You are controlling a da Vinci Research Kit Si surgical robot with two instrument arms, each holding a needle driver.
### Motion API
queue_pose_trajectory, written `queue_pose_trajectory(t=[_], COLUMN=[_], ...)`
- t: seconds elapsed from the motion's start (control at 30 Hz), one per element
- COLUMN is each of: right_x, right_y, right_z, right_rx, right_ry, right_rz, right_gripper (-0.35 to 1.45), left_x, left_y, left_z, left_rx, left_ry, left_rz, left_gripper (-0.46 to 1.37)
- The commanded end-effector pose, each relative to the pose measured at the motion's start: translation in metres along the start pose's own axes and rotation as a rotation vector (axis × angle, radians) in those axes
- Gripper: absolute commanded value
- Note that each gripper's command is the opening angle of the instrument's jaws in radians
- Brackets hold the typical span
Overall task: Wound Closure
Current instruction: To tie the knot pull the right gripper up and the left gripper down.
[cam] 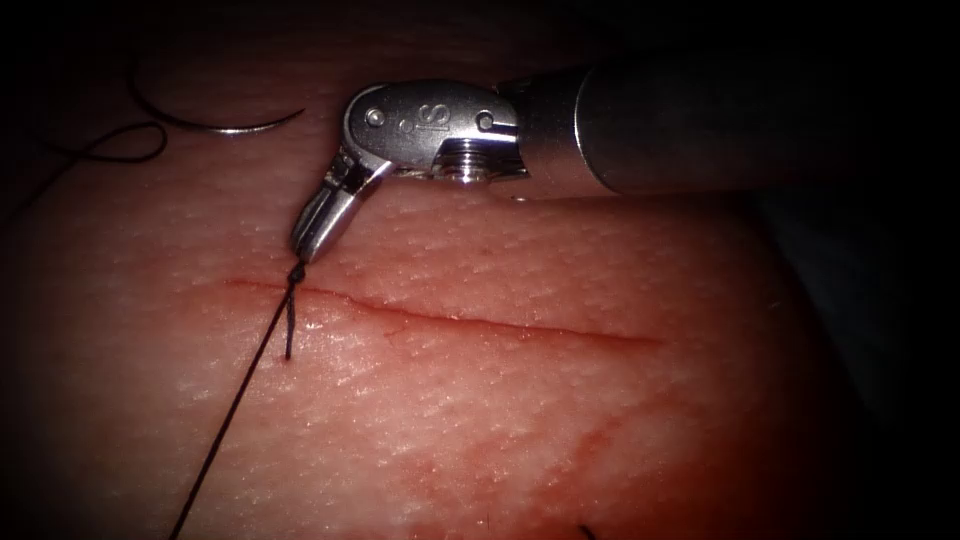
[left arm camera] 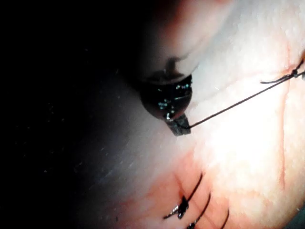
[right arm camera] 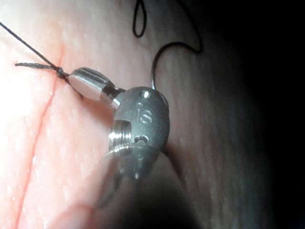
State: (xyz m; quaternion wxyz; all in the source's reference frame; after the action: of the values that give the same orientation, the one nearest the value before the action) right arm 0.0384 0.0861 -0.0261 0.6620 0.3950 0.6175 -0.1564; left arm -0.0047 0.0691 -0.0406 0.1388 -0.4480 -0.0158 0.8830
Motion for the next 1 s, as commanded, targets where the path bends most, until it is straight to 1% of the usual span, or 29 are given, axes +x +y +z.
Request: queue_pose_trajectory(t=[0.03,0.17,0.23,0.3,0.4,0.5,0.6,0.8,0.93,1.0], right_x=[0.0000,-0.0002,-0.0002,-0.0003,-0.0005,-0.0005,-0.0005,-0.0003,0.0002,0.0005], right_y=[-0.0001,-0.0001,-0.0001,0.0000,0.0000,0.0000,0.0001,-0.0001,-0.0001,-0.0001], right_z=[0.0001,0.0002,0.0001,-0.0001,-0.0001,0.0000,-0.0002,-0.0003,-0.0004,-0.0005], right_rx=[-0.007,-0.006,-0.021,-0.039,-0.040,-0.062,-0.098,-0.126,-0.139,-0.150], right_ry=[-0.001,-0.002,-0.001,-0.019,-0.032,-0.040,-0.043,-0.049,-0.051,-0.051], right_rz=[-0.001,0.017,0.044,0.063,0.085,0.101,0.112,0.130,0.125,0.118], right_gripper=[-0.35,-0.35,-0.35,-0.35,-0.35,-0.35,-0.35,-0.35,-0.35,-0.35], left_x=[-0.0001,0.0001,0.0003,0.0004,0.0005,0.0005,0.0005,0.0006,0.0008,0.0007], left_y=[0.0003,0.0013,0.0019,0.0027,0.0032,0.0038,0.0037,0.0030,0.0017,0.0014], left_z=[0.0002,0.0001,0.0001,0.0002,0.0003,0.0003,0.0003,0.0004,0.0004,0.0005], left_rx=[-0.012,-0.017,-0.017,-0.022,-0.024,-0.027,-0.028,-0.032,-0.026,-0.026], left_ry=[-0.004,-0.002,-0.001,0.002,0.001,0.001,0.002,0.002,0.002,0.001], left_rz=[0.004,0.015,0.017,0.022,0.026,0.024,0.024,0.022,0.019,0.019], left_gripper=[-0.35,-0.35,-0.35,-0.35,-0.35,-0.35,-0.35,-0.35,-0.35,-0.35])
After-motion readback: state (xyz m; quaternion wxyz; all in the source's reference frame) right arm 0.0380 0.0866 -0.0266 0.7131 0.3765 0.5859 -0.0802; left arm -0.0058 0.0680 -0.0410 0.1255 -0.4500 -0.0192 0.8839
